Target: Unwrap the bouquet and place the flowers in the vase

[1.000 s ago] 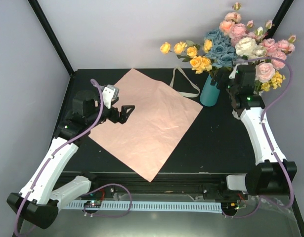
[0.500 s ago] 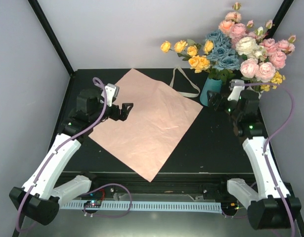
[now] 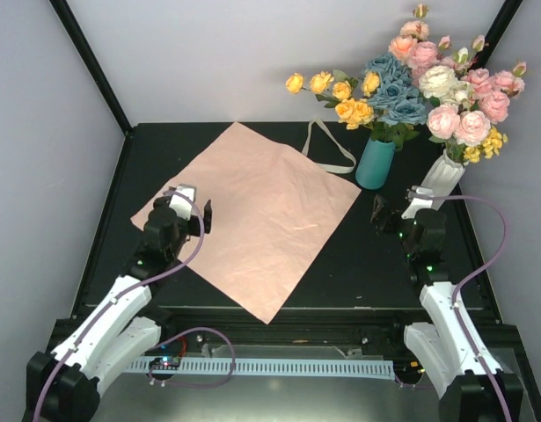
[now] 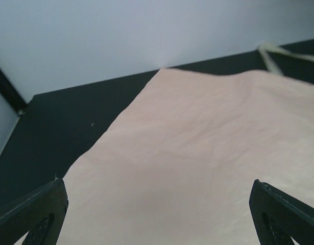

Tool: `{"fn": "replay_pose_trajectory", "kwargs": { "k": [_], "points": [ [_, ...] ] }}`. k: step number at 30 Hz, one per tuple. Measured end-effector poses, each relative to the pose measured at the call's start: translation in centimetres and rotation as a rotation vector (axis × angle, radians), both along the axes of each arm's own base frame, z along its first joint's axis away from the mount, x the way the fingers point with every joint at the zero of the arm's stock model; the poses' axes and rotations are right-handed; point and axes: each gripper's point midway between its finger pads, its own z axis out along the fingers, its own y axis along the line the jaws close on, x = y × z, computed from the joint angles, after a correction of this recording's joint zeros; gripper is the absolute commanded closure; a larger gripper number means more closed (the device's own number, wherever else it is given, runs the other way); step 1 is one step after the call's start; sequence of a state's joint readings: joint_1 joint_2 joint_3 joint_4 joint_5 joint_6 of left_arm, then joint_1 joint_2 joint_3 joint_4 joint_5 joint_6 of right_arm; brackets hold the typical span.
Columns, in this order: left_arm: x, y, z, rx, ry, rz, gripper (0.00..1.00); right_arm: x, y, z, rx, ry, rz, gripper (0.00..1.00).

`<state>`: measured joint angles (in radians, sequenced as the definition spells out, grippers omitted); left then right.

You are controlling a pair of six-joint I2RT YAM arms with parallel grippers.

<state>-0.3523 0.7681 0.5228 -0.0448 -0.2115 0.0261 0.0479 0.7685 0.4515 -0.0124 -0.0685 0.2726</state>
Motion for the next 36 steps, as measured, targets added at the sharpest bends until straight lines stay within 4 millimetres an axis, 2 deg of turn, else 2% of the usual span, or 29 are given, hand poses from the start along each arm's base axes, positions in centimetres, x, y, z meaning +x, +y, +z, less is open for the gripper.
{"fn": "replay_pose_trajectory", "kwargs": {
  "k": [4,9,12,15,18,23,27,31,36],
  "points": [
    [-0.1,2.1,-3.0,0.060,0.016,0.079,0.01,-0.3,-2.3,-0.9,0.003,-0.050,-0.139,0.00],
    [0.0,5.0,-4.7,0.077,0.004,0.185,0.01,-0.5,-4.1,-2.2,-0.056,-0.093,-0.232,0.00],
    [-0.1,6.4,-5.9,0.074,-0.023,0.226,0.01,-0.2,-4.3,-1.8,-0.143,-0.120,-0.216,0.00],
    [-0.1,7.9,-8.1,0.072,-0.010,0.266,0.01,0.5,-4.1,-1.3,-0.197,-0.150,-0.198,0.00],
    [0.4,8.8,-9.9,0.069,0.019,0.287,0.01,1.5,-3.6,-2.1,-0.242,-0.155,-0.154,0.00],
    [2.3,9.3,-10.4,0.036,0.004,0.289,0.01,3.6,-2.3,-5.5,-0.291,-0.116,-0.065,0.00],
    [5.0,8.9,-10.0,0.001,-0.039,0.259,0.01,5.1,-1.8,-7.2,-0.297,-0.102,-0.034,0.00],
    [6.3,7.9,-11.2,-0.011,-0.025,0.198,0.01,5.7,-2.0,-7.7,-0.288,-0.119,-0.027,0.00],
    [6.7,7.3,-10.1,-0.020,-0.070,0.162,0.01,6.3,-2.5,-6.8,-0.279,-0.148,-0.046,0.00]
  ]
}}
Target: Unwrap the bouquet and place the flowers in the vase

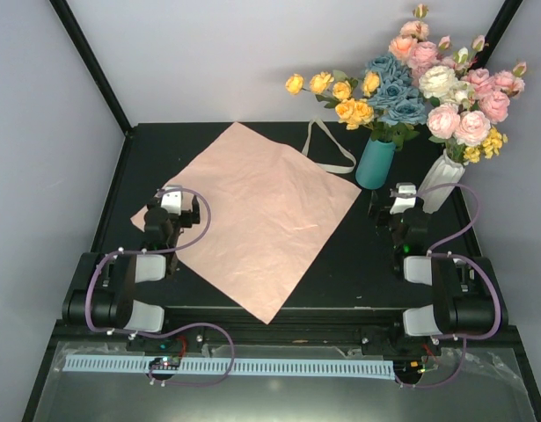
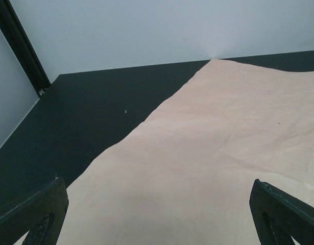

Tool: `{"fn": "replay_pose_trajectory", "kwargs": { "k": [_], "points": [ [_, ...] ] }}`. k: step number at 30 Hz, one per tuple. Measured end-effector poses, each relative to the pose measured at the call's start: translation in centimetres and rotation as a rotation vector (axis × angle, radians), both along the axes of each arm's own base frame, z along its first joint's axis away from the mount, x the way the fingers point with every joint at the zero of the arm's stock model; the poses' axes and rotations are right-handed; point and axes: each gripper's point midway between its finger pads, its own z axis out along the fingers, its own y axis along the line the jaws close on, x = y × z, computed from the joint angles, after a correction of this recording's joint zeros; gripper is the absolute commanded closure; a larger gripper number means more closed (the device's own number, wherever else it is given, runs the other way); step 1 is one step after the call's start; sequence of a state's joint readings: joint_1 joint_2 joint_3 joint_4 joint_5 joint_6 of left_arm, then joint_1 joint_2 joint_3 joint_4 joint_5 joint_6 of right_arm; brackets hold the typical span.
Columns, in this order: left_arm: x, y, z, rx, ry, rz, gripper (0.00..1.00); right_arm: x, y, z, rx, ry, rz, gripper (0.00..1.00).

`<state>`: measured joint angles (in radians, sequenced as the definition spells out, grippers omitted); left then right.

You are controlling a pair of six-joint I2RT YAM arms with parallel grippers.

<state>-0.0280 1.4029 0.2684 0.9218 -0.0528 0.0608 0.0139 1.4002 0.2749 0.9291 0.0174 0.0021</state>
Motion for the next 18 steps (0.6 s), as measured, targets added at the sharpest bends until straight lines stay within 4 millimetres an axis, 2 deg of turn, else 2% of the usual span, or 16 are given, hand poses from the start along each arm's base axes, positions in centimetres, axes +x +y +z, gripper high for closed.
{"fn": "replay_pose_trajectory", "kwargs": {
  "k": [3,18],
  "points": [
    [0.17,-0.15,0.35,-0.001,-0.010,-0.009,0.01,0.23,-0.01,0.63,0.002,-0.021,-0.001,0.00],
    [0.19,-0.27,0.43,0.003,-0.014,-0.017,0.01,0.24,-0.01,0.65,0.004,-0.022,-0.001,0.00]
  ]
}}
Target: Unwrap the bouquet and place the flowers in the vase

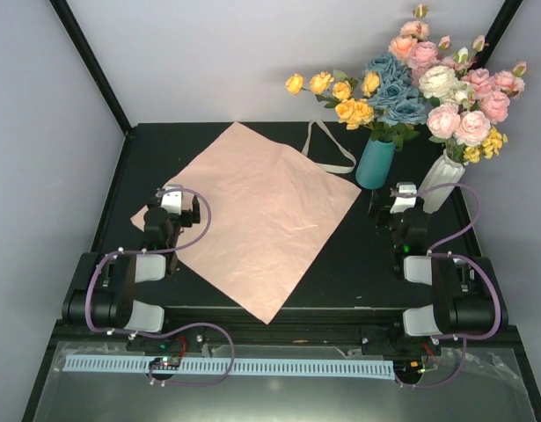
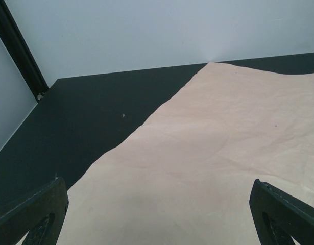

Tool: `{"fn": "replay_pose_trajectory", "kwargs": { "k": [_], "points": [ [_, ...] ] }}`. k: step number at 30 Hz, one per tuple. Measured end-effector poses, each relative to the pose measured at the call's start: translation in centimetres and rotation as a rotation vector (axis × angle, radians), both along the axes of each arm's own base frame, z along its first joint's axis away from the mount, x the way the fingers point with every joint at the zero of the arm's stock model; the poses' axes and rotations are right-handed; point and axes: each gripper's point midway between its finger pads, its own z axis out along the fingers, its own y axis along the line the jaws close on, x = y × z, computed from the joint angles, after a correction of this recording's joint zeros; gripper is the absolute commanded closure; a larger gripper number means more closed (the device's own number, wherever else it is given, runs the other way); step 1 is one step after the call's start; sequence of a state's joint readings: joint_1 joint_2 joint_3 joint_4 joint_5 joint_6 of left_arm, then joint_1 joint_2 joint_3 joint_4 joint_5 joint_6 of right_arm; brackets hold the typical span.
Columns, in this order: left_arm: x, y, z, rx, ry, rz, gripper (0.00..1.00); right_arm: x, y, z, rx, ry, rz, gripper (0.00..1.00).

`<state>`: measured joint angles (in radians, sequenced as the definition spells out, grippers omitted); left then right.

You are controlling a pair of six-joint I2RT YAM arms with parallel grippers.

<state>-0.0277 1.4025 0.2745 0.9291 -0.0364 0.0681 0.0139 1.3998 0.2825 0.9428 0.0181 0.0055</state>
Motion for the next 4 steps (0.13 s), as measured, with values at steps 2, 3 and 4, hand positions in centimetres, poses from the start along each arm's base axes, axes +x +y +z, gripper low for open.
{"fn": "replay_pose_trajectory", "kwargs": {
  "k": [2,3,4],
  "points": [
    [0.00,0.00,0.00,0.000,0.000,0.000,0.01,0.04,0.00,-0.02,0.000,0.001,0.000,0.00],
    [0.00,0.00,0.00,0.000,0.000,0.000,0.01,0.09,0.00,0.02,0.000,0.000,0.000,0.00],
    [0.00,0.00,0.00,0.000,0.000,0.000,0.01,0.10,-0.01,0.02,0.000,0.000,0.000,0.00]
  ]
}}
